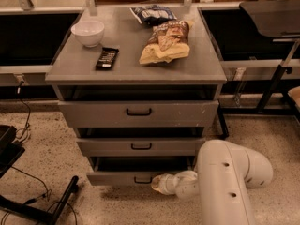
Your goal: Close bottom drawer
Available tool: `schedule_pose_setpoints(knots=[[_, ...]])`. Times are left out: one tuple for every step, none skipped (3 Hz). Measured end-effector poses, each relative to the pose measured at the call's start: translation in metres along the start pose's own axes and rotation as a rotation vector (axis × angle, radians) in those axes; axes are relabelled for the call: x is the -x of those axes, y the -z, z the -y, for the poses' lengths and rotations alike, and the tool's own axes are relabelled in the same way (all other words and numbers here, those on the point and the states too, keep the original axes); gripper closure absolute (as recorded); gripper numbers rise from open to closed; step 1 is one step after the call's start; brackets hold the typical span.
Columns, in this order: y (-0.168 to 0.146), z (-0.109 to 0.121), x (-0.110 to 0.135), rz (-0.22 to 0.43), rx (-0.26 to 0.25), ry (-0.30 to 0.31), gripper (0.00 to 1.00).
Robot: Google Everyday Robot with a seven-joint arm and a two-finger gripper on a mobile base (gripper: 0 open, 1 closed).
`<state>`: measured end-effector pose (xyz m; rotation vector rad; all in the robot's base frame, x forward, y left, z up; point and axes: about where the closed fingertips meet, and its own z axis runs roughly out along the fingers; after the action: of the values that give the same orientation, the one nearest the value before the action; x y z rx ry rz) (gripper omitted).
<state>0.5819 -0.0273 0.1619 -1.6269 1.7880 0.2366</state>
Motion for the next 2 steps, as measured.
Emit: schedule_pose_setpoints(knots=[[-0.0031, 0.025, -0.0039, -0.002, -0.02, 0.011, 1.0], [-0.0024, 0.0234, -0.004, -0.002, -0.02, 0.011, 0.81]])
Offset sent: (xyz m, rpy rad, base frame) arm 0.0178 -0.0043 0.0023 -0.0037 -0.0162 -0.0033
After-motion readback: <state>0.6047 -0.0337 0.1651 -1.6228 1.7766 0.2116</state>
